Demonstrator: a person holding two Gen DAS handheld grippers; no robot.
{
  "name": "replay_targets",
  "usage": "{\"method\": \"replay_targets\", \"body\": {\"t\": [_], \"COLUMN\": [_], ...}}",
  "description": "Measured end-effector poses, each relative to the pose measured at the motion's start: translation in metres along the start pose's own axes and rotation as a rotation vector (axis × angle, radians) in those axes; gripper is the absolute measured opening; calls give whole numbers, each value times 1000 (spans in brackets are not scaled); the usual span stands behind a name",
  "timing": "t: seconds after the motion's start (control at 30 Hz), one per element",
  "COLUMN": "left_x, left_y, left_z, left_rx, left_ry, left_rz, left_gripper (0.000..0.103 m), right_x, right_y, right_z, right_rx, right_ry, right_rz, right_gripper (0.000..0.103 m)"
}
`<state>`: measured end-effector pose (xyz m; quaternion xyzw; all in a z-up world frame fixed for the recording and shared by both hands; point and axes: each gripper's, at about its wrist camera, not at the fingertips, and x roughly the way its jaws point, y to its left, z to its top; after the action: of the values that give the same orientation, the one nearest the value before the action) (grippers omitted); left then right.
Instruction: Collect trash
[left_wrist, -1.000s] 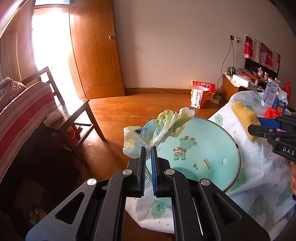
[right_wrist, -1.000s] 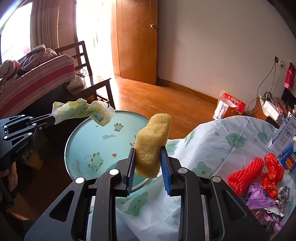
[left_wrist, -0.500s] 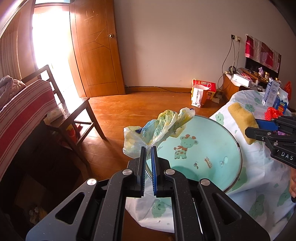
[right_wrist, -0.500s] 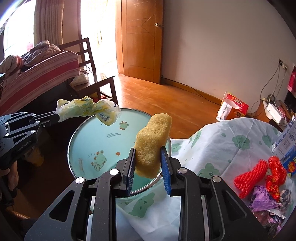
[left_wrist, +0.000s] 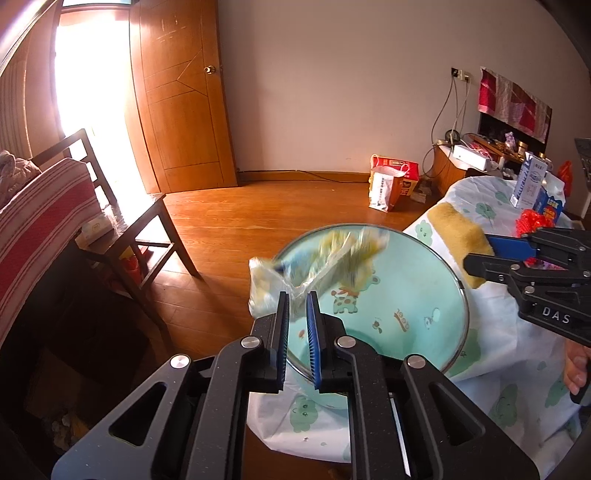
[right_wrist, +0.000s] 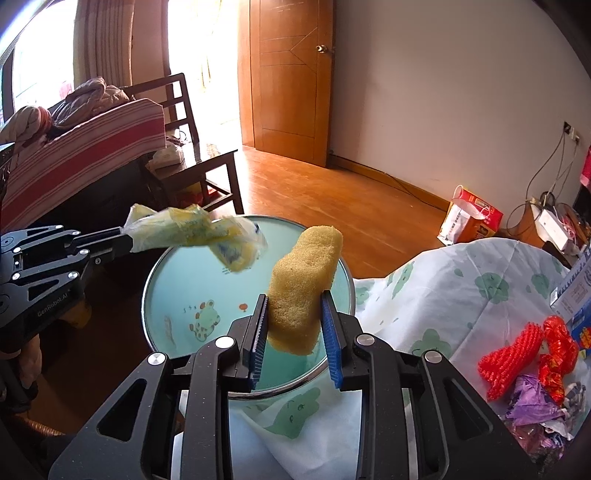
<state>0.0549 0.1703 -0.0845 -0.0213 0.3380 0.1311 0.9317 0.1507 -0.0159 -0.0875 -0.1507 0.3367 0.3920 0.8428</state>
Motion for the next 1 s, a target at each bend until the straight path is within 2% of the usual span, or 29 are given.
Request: {"method": "replay_targets", "body": {"t": [0.07, 0.1, 0.13, 0.2, 0.27, 0.37, 0.6, 0.73, 0.83, 1.0], "left_x": [1, 1, 1, 3, 4, 7, 23, 19, 16, 7], "left_y": [-4, -5, -6, -10, -13, -27, -72, -100, -117, -149], "left_z": [-1, -2, -2, -5, -7, -15, -36, -42, -41, -33], "left_rx": [3, 0, 0, 8, 2, 23, 91, 146, 170, 192], "left_ry": [5, 2, 0, 16, 21, 37, 113, 109, 100, 73], "left_rz": [-21, -15, -13, -22, -22, -44, -126, -174, -195, -251], "left_gripper": [24, 41, 47, 48, 60, 67, 70, 70, 70, 70], "right_x": [-1, -2, -3, -8, -17, -36, -127, -177, -199, -198], "right_y": [-2, -3, -3, -7, -12, -26, -85, -122, -146, -155], "right_z": [-1, -1, -2, -5, -10, -23, -87, -137, -172, -208], "right_rx": [15, 16, 15, 21, 31, 48, 166, 257, 347, 409], "right_ry": [-7, -14, -12, -13, -14, -22, -67, -72, -56, -6], "right_rz": [10, -2, -9, -25, -57, -116, -325, -476, -520, -493], "right_gripper": [62, 62, 62, 62, 62, 62, 62, 62, 62, 58]}}
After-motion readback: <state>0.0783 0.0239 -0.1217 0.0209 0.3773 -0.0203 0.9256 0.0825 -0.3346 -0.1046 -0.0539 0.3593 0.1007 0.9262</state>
